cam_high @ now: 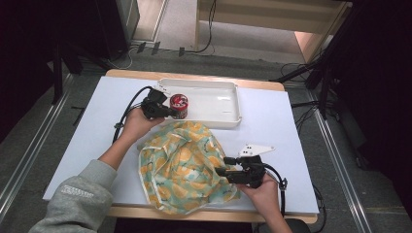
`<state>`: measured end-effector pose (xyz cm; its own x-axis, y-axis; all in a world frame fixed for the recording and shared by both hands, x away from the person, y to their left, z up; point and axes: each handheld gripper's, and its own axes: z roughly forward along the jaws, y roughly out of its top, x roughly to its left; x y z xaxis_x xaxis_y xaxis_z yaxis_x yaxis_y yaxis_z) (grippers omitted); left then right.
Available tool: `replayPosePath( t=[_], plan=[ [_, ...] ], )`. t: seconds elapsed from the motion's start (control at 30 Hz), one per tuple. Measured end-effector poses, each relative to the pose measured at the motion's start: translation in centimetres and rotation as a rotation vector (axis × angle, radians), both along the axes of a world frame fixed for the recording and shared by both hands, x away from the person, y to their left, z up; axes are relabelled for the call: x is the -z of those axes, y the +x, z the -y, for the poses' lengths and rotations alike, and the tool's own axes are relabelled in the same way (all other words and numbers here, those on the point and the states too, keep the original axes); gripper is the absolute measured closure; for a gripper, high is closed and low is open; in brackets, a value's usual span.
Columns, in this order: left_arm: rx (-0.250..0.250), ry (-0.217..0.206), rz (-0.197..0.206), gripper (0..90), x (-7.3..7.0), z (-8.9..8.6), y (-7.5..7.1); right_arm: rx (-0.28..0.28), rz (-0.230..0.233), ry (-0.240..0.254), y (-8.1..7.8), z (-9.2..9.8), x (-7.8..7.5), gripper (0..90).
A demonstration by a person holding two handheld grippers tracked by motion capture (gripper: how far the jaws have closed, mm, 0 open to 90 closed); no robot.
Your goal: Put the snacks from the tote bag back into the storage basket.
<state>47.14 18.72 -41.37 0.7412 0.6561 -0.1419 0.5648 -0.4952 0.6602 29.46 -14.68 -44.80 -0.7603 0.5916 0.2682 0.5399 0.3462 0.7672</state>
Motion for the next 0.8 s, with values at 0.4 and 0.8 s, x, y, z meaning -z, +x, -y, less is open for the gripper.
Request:
replayPosePath(
  t=[0.4,0.8],
  plan=[
    [-0.012,0.008,0.000,90.0,0.0,-0.6,0.2,-0.002,-0.004,0.000,0.0,0.0,0.0,45.6],
    [-0.039,0.011,-0.003,90.0,-0.1,-1.6,0.6,-0.003,-0.001,0.000,-0.1,-0.1,0.0,45.7]
  ],
)
